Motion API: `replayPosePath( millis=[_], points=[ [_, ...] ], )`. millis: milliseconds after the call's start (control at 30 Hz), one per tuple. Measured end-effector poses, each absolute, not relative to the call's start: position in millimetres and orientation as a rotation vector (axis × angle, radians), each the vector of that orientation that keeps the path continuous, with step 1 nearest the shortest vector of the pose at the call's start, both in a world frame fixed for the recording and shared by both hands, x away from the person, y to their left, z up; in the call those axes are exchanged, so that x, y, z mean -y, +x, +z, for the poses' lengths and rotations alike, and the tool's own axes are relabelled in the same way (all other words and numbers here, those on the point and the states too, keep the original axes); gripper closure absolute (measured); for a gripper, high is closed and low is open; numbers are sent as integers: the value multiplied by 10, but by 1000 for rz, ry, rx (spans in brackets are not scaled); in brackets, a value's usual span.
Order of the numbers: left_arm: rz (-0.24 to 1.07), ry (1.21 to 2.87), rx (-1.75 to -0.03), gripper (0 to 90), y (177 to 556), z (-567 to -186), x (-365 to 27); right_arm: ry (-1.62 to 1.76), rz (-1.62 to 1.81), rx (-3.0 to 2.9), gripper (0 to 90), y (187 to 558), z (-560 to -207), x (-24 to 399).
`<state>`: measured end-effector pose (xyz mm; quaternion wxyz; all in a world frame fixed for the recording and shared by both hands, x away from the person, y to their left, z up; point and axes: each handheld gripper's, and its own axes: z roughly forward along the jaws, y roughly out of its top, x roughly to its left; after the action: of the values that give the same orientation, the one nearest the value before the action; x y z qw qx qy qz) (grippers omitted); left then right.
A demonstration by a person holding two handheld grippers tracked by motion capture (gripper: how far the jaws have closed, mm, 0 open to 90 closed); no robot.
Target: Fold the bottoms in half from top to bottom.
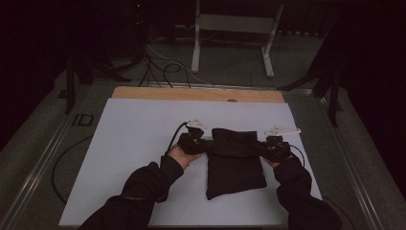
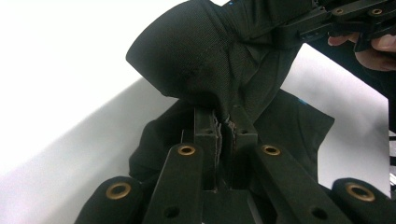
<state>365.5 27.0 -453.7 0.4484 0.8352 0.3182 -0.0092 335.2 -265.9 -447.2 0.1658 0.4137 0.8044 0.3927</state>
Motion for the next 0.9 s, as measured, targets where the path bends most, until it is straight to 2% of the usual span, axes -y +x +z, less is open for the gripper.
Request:
replayPosePath(
  millis=[900],
  points=[
    [-67, 2100, -744, 856, 3325, -4682, -219, 1194, 1090, -2328, 844, 3059, -4641, 2690]
  ],
)
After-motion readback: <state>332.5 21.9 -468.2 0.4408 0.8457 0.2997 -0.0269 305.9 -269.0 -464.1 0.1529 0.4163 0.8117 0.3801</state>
